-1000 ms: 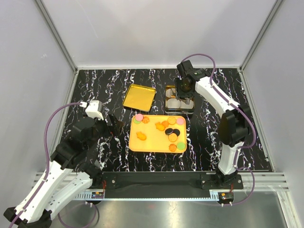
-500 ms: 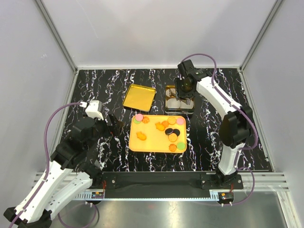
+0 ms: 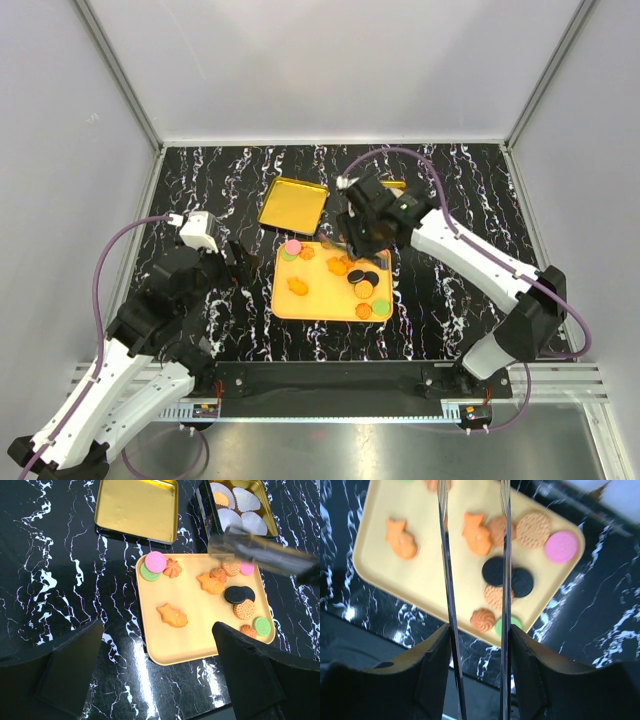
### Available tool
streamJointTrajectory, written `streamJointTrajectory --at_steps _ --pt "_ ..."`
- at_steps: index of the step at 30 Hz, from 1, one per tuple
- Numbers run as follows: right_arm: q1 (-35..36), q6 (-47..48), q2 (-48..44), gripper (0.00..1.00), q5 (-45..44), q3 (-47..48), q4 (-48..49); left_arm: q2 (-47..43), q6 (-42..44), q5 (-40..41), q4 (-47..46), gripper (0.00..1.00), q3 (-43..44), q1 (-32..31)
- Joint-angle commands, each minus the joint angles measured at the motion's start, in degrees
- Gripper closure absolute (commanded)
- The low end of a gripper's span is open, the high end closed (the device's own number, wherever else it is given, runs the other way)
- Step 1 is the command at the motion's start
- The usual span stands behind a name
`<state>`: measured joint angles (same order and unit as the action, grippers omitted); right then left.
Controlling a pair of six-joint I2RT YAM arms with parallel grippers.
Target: Pack the cookies
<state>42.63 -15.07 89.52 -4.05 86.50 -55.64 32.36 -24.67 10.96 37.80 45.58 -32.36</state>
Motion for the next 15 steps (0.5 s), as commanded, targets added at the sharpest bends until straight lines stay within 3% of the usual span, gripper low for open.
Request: streamJointTrajectory --at_steps 1,15 --pt "3.2 -2.1 -1.9 0.45 -2.5 -3.1 -1.1 0.1 0.1 0.3 -1.9 0.01 -0.1 -0.2" --pt "7.1 -1.8 0.7 0.46 -3.9 -6.0 -1.7 0.2 0.1 0.6 -1.9 0.01 0.0 -0.2"
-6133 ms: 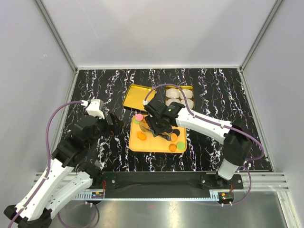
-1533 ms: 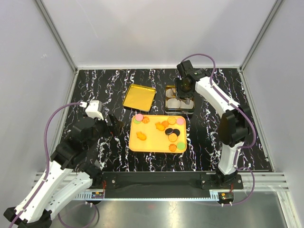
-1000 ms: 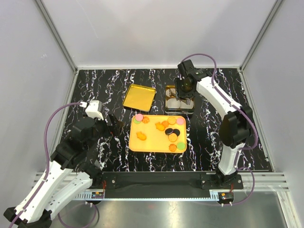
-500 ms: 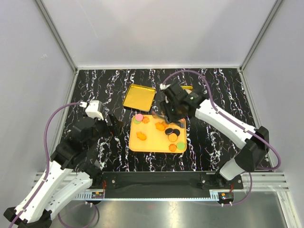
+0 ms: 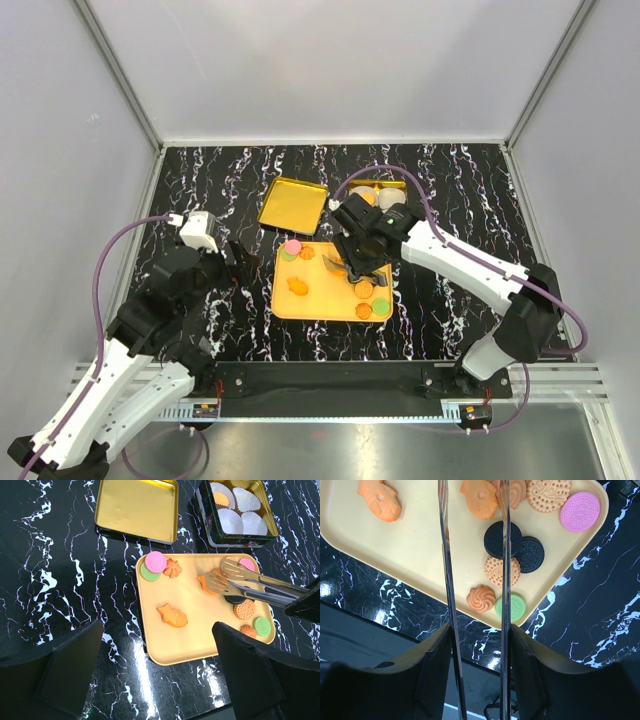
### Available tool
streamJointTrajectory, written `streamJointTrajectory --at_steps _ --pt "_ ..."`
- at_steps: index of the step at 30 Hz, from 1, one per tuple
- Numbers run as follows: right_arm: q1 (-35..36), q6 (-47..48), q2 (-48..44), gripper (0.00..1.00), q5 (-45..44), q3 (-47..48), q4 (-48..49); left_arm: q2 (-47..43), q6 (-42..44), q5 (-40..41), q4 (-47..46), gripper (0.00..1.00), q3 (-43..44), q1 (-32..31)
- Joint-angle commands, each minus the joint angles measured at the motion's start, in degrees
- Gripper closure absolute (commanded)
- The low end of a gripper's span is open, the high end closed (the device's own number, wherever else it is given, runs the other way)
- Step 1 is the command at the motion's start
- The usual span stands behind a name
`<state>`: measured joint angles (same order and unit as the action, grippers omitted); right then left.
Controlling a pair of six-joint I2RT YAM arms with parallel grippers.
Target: Pack the cookies
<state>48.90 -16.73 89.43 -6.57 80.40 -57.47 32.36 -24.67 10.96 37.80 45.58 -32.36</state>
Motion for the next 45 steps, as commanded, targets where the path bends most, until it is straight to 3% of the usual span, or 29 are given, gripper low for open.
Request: streamJointTrajectory --at_steps 1,45 --pt "0.9 -0.1 1.0 0.46 -1.8 0.0 0.0 0.2 0.1 0.6 -1.9 0.01 0.0 -0.2" --pt "5.7 -0.1 5.1 0.46 -3.0 2.0 -2.4 -0.4 0.2 0.2 -1.8 0.01 -0.1 -0.2"
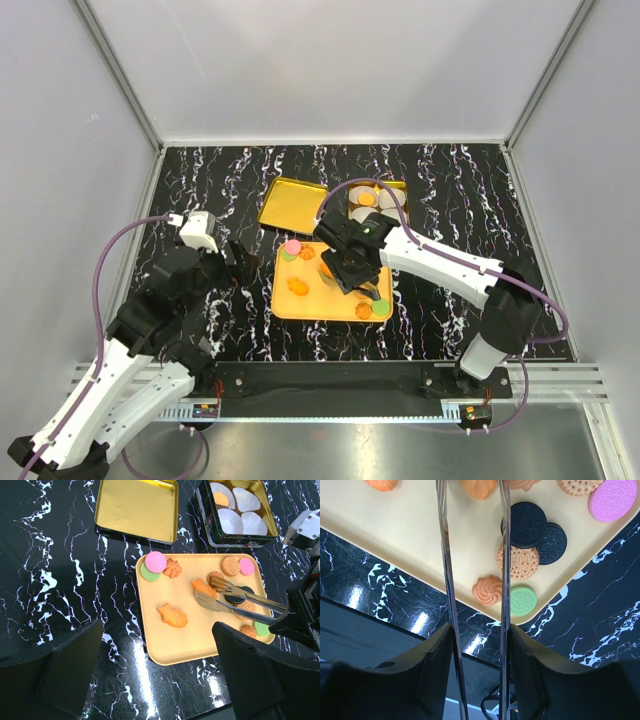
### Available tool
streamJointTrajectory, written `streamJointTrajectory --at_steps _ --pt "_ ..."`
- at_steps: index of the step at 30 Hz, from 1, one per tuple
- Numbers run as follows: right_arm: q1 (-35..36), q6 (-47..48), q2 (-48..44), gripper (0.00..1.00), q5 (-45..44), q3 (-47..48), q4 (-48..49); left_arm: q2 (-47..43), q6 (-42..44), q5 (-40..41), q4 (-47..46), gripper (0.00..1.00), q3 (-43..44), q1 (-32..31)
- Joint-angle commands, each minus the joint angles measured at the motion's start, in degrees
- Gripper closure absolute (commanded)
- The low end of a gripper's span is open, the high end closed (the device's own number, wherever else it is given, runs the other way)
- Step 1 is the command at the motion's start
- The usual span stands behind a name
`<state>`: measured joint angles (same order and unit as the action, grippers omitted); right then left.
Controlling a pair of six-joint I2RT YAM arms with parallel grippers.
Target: Pack the cookies
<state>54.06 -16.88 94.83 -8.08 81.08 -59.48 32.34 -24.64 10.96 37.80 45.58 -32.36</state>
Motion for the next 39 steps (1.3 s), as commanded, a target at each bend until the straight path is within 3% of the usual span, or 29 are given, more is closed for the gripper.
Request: streamJointTrajectory --at_steps 1,7,17,39 --pt "0.5 0.2 -0.3 0.46 -1.9 1.4 -0.3 -0.3 0.2 0.1 -1.9 0.01 -0.1 -0.2" --pt "0.4 1.2 0.3 0.47 -0.5 1.7 0.3 -0.3 0.2 0.0 -1.8 0.01 -0.1 -0.2" --pt "-0.2 1.6 -0.8 0.59 0.7 2.1 0.2 -0.4 0.2 0.0 -1.8 0.01 -0.1 -0.2" --pt "-12.1 2.9 -6.9 0.60 2.7 10.1 1.2 -0.3 0.1 0.0 -2.0 0.01 -0.1 -0.2"
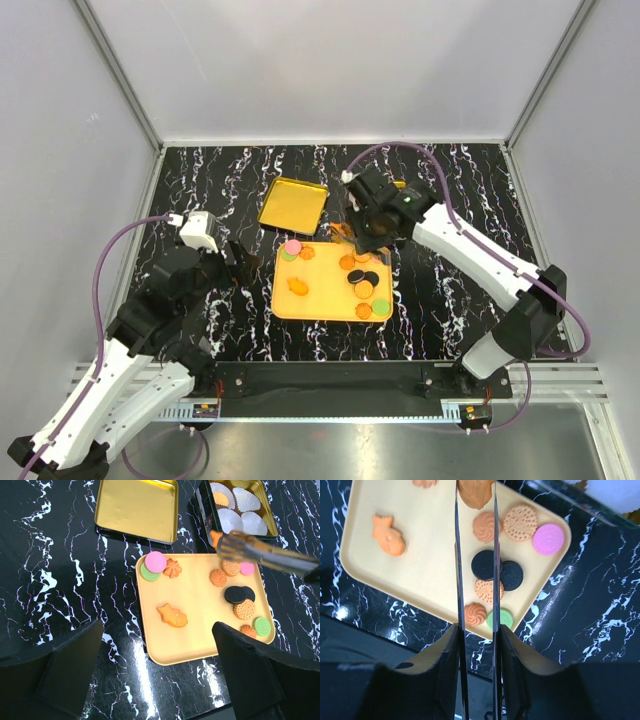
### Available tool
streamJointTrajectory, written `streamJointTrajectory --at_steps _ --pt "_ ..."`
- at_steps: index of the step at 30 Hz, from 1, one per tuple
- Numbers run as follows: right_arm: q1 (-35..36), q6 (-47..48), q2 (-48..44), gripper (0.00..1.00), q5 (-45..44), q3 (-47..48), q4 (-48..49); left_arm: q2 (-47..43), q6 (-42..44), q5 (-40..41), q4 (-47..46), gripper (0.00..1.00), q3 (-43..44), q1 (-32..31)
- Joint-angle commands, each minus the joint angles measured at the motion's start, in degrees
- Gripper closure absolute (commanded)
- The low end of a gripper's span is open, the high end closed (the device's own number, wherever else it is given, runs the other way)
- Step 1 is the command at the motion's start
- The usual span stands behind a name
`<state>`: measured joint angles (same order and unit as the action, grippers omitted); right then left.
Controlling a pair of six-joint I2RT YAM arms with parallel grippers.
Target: Pack the cookies
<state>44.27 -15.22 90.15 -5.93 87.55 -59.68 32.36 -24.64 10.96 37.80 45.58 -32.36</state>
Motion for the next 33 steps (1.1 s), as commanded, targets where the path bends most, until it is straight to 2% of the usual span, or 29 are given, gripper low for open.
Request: streamJointTrajectory --at_steps 1,11,18,33 --pt "-4.4 1.6 -2.1 0.60 0.7 4.9 1.6 0.0 0.1 -0.1 -2.0 0.01 -0.1 -0.2" --pt "-17.3 1.9 4.9 0.59 -0.1 12.6 4.4 -0.1 0.3 -0.2 -1.9 0.01 -0.1 -0.2" --pt "-22.8 1.6 11.6 0.60 -2.2 14.6 6.2 0.0 0.6 -0.5 -1.9 0.01 -0.1 -0.2" --pt "-25.3 1.6 17.3 0.59 -4.5 12.7 8.5 0.2 0.7 -0.6 -2.0 0.01 0.0 -0.2"
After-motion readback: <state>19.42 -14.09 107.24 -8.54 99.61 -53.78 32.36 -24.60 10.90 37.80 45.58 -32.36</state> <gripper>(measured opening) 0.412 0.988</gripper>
